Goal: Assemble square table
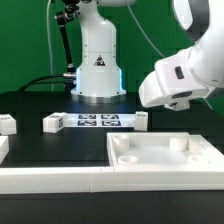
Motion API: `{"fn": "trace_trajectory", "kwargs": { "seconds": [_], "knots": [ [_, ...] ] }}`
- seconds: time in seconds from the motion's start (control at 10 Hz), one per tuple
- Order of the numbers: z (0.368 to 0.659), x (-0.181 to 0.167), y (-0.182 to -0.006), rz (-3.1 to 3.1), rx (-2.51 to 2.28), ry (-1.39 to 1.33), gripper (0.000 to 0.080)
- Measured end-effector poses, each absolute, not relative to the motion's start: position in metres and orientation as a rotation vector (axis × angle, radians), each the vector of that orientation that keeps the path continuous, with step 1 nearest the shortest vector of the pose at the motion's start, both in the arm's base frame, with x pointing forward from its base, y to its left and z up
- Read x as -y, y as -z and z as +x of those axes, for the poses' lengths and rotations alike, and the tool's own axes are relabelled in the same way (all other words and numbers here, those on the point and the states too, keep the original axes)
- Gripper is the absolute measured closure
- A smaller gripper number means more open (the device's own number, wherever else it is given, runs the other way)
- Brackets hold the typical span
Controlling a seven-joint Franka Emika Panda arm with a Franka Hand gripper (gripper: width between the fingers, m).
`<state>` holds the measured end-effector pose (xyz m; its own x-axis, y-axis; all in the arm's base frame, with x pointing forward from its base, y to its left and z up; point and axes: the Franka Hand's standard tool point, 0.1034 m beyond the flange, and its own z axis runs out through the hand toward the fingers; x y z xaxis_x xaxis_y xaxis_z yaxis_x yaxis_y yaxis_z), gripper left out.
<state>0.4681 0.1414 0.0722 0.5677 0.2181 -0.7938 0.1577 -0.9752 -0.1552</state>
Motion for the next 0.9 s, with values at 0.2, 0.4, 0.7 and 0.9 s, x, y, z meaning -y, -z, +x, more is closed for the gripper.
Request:
{"fn": "trace_trajectory", "kwargs": {
  "seconds": [0.2,0.4,0.7,0.9],
  "knots": [
    [0.482,-0.140,-0.072,-2.823,0.328,-1.144,0.0509],
    [0.487,-0.121,-0.091,-2.846,0.355,-1.023,0.0509],
    [0.511,-0.099,-0.124,-2.921,0.352,-0.760,0.0509],
    [0.524,-0.098,-0.129,-2.985,0.344,-0.512,0.0509]
  ]
}}
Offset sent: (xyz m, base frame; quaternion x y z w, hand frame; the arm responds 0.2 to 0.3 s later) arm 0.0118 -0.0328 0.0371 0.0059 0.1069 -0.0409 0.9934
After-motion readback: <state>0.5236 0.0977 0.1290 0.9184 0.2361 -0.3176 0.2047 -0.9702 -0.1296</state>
